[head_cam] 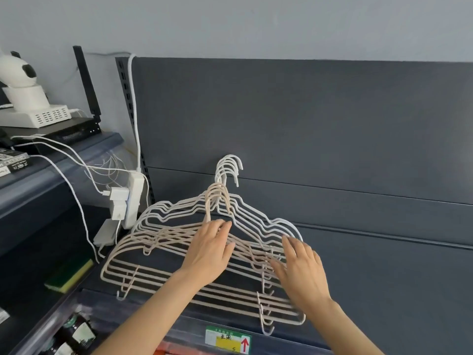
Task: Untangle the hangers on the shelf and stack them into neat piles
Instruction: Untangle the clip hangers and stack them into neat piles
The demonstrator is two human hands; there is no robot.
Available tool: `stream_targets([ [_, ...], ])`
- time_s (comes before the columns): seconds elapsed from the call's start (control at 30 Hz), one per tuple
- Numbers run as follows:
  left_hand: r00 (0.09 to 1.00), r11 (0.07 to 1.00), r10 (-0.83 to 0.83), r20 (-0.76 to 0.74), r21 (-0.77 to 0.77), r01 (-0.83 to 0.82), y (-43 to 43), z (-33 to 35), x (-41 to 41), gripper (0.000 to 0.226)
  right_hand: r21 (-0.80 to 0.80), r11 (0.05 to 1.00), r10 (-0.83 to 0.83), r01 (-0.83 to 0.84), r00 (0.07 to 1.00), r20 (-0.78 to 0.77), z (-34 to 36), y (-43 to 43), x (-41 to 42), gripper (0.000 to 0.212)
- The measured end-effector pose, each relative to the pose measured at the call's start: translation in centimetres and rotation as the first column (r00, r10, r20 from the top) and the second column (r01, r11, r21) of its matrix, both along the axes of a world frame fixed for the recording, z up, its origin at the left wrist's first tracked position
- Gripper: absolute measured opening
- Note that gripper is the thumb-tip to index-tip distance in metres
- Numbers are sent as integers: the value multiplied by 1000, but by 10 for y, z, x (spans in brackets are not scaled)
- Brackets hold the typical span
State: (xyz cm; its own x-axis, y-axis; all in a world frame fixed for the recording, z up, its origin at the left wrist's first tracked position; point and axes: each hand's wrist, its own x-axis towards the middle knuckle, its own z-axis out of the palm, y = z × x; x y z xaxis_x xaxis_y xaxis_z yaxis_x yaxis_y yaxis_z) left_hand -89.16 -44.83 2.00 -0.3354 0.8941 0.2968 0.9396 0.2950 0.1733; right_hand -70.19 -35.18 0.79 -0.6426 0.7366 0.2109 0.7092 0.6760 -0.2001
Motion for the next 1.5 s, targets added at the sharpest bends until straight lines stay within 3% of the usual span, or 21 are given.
stream_targets([
  [0.3, 991, 980, -134, -9, -147, 131, 61, 8, 138, 41, -69, 990, -116, 124, 988, 103, 9, 30, 144, 64],
  [0.47, 985, 964, -170, 12, -205, 168, 84, 7, 223, 48, -90, 980, -159, 175, 974, 159, 9, 43, 231, 64],
  [0.83, 949, 916, -307, 74, -248, 316, 130, 10, 384, 45, -128, 935, -321, 332, 942, 101, 12, 61, 396, 63],
  [1.5, 803, 779, -580, 139, -193, 596, 298, -9, 576, 41, -159, 786, -592, 597, 802, 81, 9, 157, 591, 60],
])
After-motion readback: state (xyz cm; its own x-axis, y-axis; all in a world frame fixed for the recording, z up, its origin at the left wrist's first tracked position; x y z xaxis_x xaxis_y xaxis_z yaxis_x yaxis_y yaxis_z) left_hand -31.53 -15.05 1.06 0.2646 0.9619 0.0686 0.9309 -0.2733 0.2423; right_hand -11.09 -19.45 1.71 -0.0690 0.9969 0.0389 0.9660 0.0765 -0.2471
